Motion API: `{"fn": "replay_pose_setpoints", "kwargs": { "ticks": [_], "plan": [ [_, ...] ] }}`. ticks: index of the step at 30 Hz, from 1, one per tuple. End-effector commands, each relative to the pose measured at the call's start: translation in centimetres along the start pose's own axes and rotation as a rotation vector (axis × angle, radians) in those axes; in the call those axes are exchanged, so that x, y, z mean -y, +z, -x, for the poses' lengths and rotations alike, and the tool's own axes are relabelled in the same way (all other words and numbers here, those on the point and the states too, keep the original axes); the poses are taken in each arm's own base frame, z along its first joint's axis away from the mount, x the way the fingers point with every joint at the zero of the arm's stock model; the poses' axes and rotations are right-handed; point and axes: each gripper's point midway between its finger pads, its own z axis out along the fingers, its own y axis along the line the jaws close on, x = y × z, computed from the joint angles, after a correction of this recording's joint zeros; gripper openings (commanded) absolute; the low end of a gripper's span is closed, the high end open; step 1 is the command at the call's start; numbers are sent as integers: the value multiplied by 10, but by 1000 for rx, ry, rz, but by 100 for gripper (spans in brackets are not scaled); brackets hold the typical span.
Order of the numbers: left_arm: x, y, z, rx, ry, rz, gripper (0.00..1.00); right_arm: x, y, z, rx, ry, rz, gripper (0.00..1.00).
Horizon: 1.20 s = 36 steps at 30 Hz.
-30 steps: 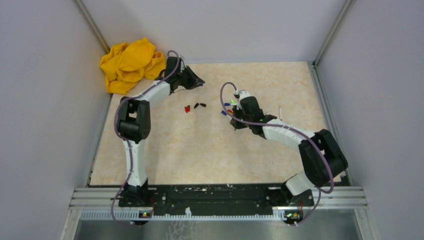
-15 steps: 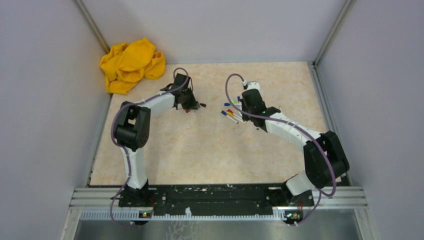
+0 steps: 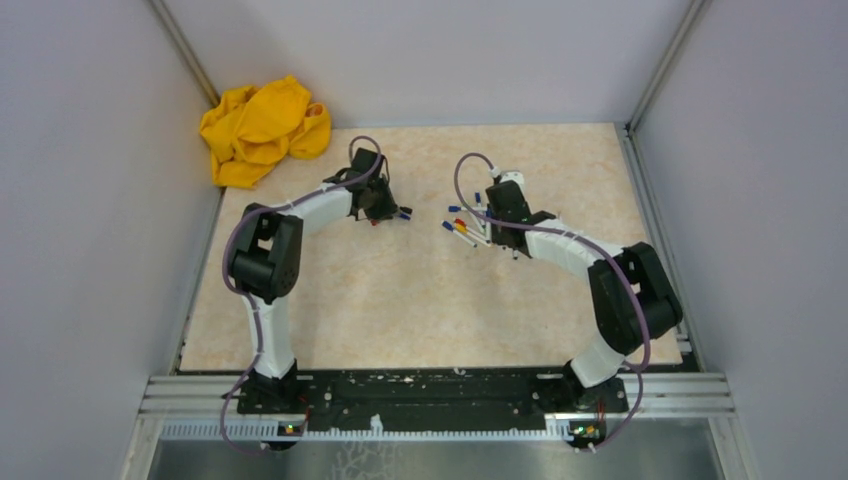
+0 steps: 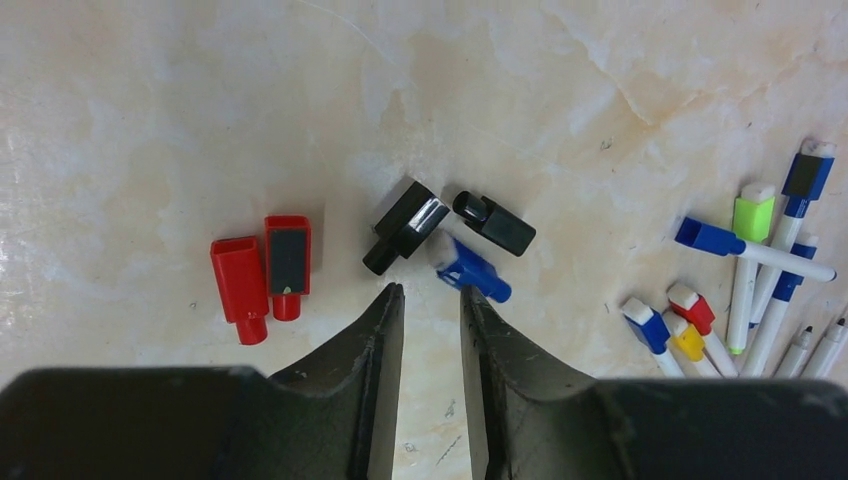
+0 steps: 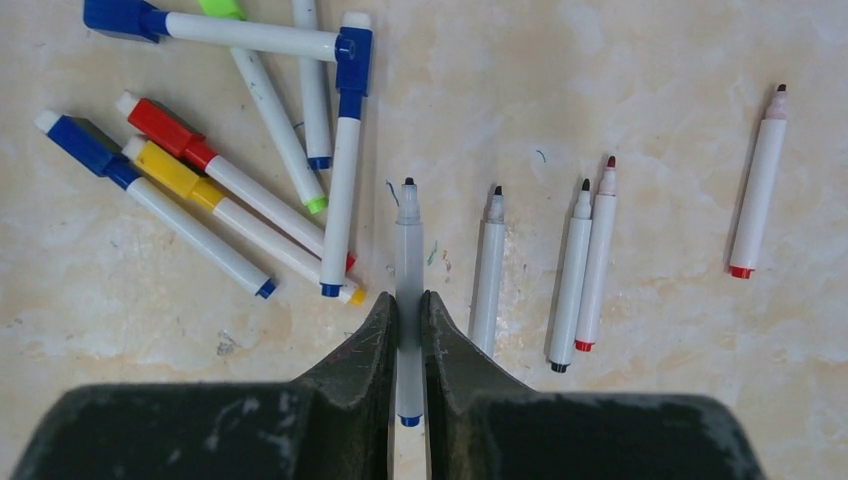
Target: Open the pen caps
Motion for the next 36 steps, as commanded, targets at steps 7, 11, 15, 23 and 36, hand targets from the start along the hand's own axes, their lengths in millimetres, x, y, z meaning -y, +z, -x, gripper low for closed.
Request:
{"fn": "replay_pose_setpoints", "kwargs": {
  "ticks": [7,11,15,23,36],
  "plan": [
    [-6,-4,-2,5,8,27,36,11,16,-4,-19,15,-44,1],
    [-3,-11,2,22,3,21,36,17,21,-11,-41,12,-66,5],
    [2,-19,7,38,-4,4,37,19,27,-22,-71,6,-81,9],
    [13,-35,16,73,-11,-37,37,27,35,-33,-100,6,-112,17],
    [24,-42,20,85,-16,-73,37,34,23,-15,-47,1,-124,31]
  ]
}}
